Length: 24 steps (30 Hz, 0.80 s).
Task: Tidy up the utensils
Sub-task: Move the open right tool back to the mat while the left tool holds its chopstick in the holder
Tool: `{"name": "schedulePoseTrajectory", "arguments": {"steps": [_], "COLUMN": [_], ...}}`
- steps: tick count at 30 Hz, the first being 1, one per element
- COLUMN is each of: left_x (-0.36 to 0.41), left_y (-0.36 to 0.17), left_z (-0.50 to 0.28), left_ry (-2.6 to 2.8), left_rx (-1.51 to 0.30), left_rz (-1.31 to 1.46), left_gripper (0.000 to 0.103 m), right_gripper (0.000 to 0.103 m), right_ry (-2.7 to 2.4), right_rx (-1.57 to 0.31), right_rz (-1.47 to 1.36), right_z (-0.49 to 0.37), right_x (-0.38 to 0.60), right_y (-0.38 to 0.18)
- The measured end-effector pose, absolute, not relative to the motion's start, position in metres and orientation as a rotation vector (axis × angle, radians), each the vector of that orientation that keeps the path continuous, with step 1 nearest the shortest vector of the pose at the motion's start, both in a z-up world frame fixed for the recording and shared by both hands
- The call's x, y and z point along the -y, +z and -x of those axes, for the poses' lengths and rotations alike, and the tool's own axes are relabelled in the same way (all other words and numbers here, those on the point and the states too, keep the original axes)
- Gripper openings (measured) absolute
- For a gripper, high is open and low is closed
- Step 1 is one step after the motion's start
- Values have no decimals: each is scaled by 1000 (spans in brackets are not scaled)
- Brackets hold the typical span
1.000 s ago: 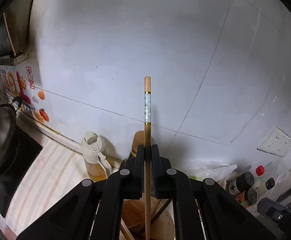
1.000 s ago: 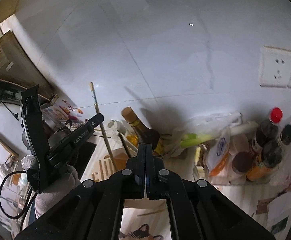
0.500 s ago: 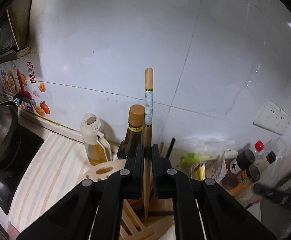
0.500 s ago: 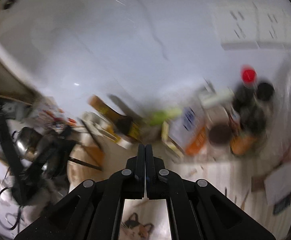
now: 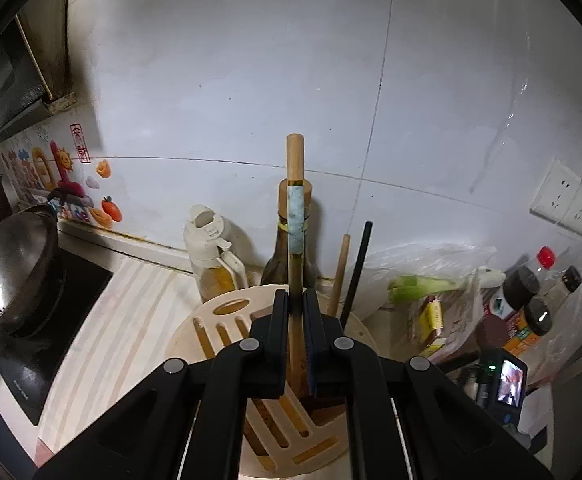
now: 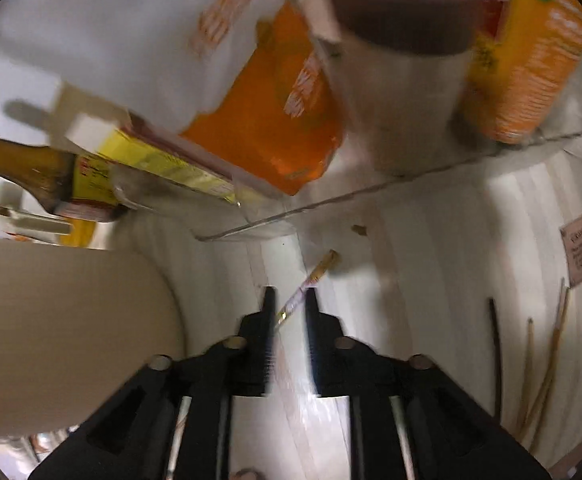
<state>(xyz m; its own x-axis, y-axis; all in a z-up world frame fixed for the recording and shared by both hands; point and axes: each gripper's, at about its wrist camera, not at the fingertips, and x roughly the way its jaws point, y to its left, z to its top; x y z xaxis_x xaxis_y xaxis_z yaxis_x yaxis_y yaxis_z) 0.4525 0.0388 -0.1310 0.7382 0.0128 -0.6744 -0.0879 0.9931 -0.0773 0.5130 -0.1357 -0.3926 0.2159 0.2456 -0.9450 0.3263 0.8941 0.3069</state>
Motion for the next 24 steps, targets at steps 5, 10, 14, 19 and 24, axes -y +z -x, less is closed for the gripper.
{"name": "schedulePoseTrajectory", "arguments": {"steps": [5, 10, 14, 19, 24], "left_x": [-36, -32, -29, -29, -34], "left_y": [-136, -139, -140, -137, -136], "left_z": [-454, -457, -456, -453, -450], "left_ry": [71, 75, 71, 63, 74], "left_rx": [-746, -759, -763, -759, -758], "left_rz": [98, 90, 80, 79, 82], "left_gripper": [5, 5, 5, 5, 5], "right_gripper": [27, 24, 7, 6, 0], "right_ry": [-175, -242, -241, -152, -63], "right_rx": [-1404, -1432, -1418, -1379, -1228], "right_rz": [-326, -159, -166, -268, -333], "right_z": [-525, -531, -527, -504, -475], "right_x": [112, 90, 89, 117, 145], "right_y": [-408, -417, -420, -414, -374]}}
